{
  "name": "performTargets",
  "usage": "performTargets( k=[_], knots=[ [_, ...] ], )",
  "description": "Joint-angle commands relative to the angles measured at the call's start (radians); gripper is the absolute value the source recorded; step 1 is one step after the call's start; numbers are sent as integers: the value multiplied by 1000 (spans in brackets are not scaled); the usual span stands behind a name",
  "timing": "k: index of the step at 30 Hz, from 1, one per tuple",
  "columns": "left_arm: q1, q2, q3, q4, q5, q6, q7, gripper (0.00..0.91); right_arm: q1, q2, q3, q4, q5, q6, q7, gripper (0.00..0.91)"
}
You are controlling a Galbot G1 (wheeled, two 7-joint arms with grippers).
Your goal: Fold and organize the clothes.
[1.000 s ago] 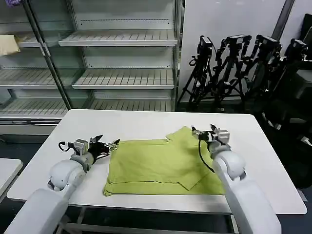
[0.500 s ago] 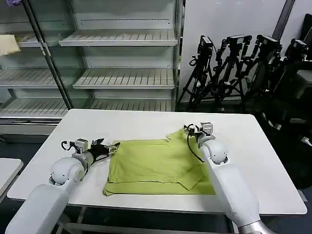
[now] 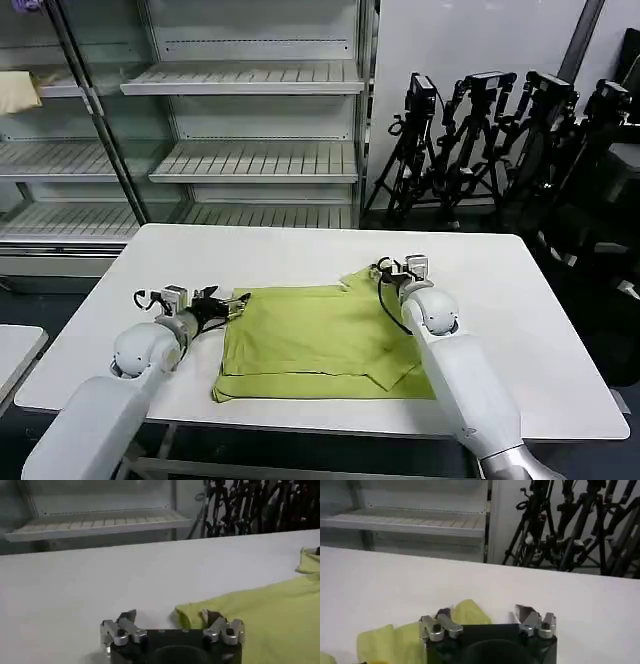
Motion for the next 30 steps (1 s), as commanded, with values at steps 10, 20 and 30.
performTargets(
  k=[10, 20, 30],
  knots=[
    [8, -6, 9, 1, 14, 4, 3, 10, 10, 15, 9, -45, 51, 0, -28, 0],
    [6, -5, 5, 2, 17, -24, 12, 10, -40, -20, 1, 119, 28, 49, -64, 0],
    [84, 17, -62, -136, -33, -44, -18, 10, -235, -107, 47, 411, 100, 26, -39, 0]
  ],
)
